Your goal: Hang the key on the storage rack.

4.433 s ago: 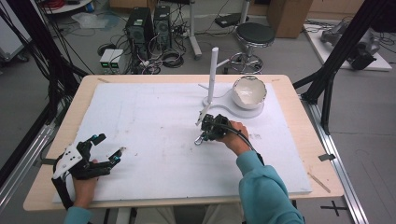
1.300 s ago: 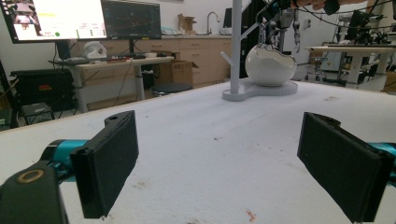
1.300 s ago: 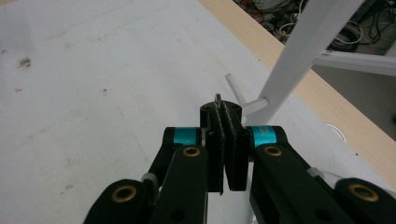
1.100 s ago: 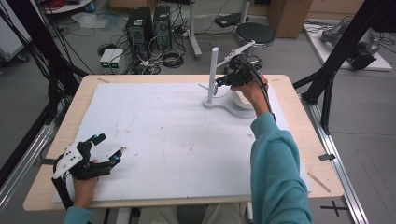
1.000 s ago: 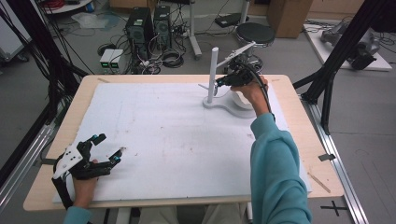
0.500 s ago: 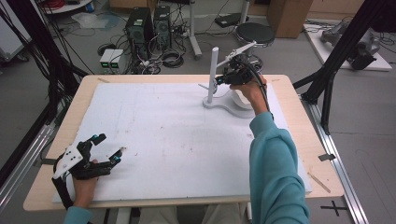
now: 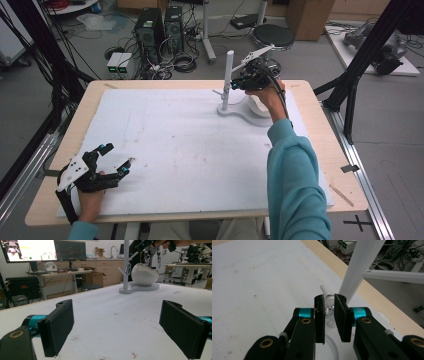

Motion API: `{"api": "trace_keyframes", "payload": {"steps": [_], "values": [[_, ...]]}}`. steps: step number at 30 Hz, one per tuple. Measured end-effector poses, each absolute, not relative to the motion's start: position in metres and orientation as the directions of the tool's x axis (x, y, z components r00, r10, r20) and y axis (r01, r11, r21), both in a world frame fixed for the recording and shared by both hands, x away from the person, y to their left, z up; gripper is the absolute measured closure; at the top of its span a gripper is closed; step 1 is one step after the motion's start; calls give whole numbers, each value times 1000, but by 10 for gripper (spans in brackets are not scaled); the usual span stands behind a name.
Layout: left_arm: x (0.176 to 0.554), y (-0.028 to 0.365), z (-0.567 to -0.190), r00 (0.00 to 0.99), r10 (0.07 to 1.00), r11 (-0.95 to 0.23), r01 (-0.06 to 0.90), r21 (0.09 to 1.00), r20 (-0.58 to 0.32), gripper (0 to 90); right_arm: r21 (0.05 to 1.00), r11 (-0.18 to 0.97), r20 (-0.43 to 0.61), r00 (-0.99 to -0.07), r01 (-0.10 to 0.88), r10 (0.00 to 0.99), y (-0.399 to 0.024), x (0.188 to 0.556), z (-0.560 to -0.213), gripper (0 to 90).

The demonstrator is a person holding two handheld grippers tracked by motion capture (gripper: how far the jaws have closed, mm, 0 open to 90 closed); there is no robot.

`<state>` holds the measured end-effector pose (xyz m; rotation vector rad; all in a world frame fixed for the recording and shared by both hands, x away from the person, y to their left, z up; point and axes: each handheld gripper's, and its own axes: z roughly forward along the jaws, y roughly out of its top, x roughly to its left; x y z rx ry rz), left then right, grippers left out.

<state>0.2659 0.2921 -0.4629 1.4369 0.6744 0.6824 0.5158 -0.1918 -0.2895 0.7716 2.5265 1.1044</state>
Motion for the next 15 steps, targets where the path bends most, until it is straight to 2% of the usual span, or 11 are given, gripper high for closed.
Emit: {"api": "trace_keyframes", "payload": {"steps": [2,3,4,5,6,7,8,9,10,11,15], "values": [[266,292,-463,644,765,21,-15,1000,-6,129,747,557,-38,-814,363,580,-193,515,-288,746],[266,292,-463,644,765,21,-14,1000,-7,129,761,539,-34,-807,362,589,-194,513,-286,670],[266,292,-463,643,765,23,-14,1000,-8,129,761,539,-34,-807,362,589,-194,513,-286,670],[266,292,-463,644,765,22,-13,1000,-9,129,765,528,-24,-803,369,596,-194,511,-285,629],[266,292,-463,644,765,23,-13,1000,-9,129,769,514,-10,-798,379,602,-195,509,-284,539],[266,292,-463,643,766,23,-15,1000,-8,130,778,484,8,-778,400,629,-195,507,-283,265],[266,292,-463,644,765,22,-17,1000,-6,129,778,470,7,-753,417,658,-194,505,-282,137],[266,292,-463,643,766,19,-17,1000,-4,129,778,470,7,-753,417,658,-194,505,-282,137],[266,292,-463,644,765,20,-17,1000,-5,129,778,459,2,-732,429,681,-194,502,-282,33],[266,292,-463,644,765,19,-17,1000,-4,130,782,453,3,-729,429,684,-194,501,-281,4],[265,292,-463,644,765,17,-19,1000,-1,130,792,444,6,-732,419,681,-198,487,-273,5]]}}
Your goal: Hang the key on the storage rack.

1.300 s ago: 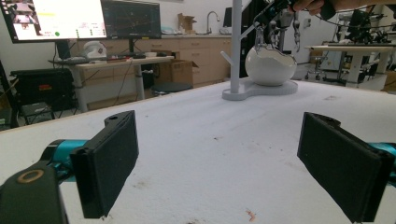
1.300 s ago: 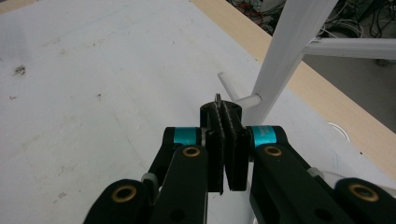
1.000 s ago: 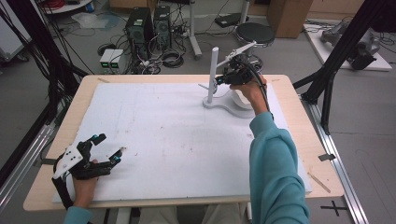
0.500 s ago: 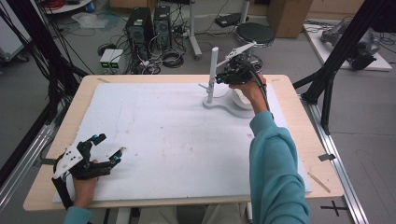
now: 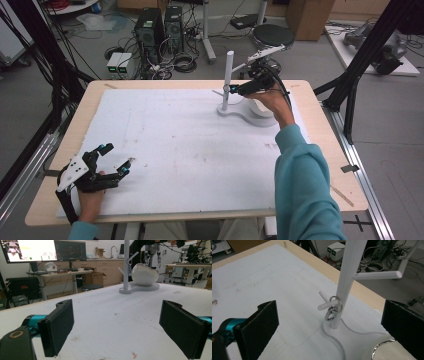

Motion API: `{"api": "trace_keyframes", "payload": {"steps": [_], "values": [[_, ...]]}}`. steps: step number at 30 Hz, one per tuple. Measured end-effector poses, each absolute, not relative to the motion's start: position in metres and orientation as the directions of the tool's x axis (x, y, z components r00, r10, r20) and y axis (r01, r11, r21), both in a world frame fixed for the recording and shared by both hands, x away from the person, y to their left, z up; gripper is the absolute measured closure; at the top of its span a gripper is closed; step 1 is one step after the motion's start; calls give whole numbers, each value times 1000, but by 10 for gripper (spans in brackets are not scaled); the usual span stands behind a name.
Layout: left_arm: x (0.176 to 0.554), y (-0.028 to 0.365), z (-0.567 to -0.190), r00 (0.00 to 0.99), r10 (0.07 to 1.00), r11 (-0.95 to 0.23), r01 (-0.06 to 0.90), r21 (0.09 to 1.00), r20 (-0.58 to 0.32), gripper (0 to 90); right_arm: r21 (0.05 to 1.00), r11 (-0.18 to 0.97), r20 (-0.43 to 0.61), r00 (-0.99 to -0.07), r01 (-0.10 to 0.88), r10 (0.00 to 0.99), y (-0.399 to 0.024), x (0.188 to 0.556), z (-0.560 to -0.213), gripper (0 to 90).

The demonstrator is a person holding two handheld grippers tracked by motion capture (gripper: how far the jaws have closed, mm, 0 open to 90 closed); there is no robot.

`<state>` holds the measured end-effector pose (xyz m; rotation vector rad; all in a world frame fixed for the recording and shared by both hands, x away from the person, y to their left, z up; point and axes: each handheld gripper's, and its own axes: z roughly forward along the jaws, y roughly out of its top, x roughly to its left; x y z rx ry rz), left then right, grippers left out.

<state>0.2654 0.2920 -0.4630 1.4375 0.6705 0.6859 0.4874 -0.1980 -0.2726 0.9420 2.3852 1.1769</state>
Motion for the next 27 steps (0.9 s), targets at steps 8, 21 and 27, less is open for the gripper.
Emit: {"api": "trace_keyframes", "payload": {"steps": [8,21,27], "values": [[266,292,-463,643,765,21,-12,1000,-9,129,860,396,-17,-756,323,654,-225,446,-274,5],[266,292,-463,642,767,14,-13,1000,-3,129,931,287,-19,-756,225,654,-287,375,-342,5],[266,291,-463,641,767,8,-17,1000,5,129,956,228,-15,-740,187,673,-301,349,-376,5]]}}
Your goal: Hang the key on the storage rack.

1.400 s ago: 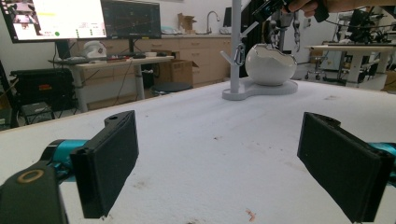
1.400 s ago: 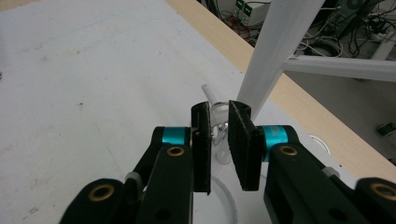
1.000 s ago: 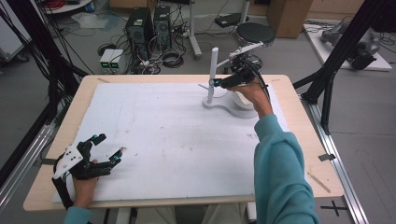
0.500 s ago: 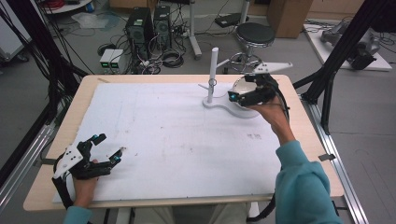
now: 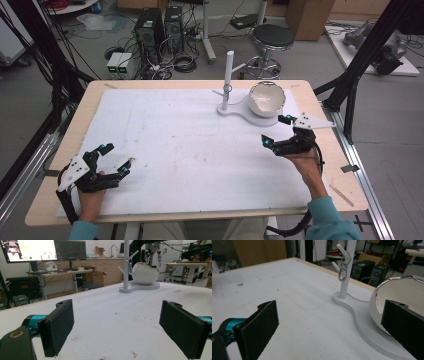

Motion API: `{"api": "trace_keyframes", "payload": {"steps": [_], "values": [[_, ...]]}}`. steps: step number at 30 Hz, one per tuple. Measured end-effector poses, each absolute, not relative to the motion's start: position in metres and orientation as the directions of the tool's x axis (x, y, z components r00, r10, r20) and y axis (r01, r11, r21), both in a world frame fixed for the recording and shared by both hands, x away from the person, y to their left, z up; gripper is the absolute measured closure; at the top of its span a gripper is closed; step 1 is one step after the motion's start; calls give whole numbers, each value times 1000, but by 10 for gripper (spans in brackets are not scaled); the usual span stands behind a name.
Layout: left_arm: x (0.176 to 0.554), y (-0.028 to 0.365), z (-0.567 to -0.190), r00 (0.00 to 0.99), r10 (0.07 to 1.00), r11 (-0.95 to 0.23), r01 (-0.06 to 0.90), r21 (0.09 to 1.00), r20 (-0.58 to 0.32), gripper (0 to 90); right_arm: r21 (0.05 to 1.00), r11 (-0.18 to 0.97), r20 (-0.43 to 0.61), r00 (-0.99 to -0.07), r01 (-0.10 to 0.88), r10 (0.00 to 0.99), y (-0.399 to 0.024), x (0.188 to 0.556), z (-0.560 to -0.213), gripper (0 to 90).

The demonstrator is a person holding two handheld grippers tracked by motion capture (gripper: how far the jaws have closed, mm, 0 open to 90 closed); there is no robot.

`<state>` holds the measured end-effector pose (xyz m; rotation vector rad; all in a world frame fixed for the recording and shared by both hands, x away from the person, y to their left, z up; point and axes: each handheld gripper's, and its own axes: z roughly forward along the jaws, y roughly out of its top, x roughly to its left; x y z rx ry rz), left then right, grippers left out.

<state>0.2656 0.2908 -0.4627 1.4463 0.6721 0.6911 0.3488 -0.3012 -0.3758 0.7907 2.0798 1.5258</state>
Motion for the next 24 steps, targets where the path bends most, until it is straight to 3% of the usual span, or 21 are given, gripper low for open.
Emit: {"api": "trace_keyframes", "payload": {"steps": [7,17,24], "values": [[265,291,-463,641,767,2,-20,1000,12,130,990,73,35,-700,124,714,-317,326,-414,5],[265,291,-463,641,768,6,-19,1000,7,130,988,87,27,-707,125,706,-317,317,-448,5],[265,292,-463,640,768,17,-22,1000,1,129,989,105,-3,-698,103,716,-315,315,-448,5]]}}
